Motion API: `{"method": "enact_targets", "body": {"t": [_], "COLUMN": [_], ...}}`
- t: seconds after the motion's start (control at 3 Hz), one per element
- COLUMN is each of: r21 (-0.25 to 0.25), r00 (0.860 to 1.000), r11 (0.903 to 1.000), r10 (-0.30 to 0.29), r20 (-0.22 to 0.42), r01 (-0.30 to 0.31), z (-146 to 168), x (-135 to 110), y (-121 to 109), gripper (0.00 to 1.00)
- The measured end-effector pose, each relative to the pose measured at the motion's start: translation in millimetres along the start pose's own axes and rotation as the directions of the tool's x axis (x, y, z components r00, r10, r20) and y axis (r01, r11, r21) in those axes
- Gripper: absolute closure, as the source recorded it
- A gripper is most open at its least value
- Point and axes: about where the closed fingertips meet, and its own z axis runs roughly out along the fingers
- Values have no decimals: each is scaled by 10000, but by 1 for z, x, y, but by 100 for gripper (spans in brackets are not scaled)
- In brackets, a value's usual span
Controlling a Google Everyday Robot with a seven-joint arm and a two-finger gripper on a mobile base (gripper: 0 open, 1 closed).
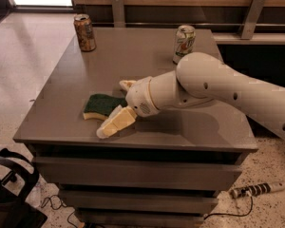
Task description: Move sponge near orange can
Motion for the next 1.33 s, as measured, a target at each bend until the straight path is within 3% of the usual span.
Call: {"method": "enact_targets", "body": {"t": [0.33, 1.33], "r21": [-20, -103], "r00": [10000, 9999], "r11": [10000, 9999], "r10": [-37, -107], "r20": [-22, -28], "r01": [37, 107], "z": [0, 4], "x": [-2, -5], "y": [1, 5], "gripper": [18, 88]}}
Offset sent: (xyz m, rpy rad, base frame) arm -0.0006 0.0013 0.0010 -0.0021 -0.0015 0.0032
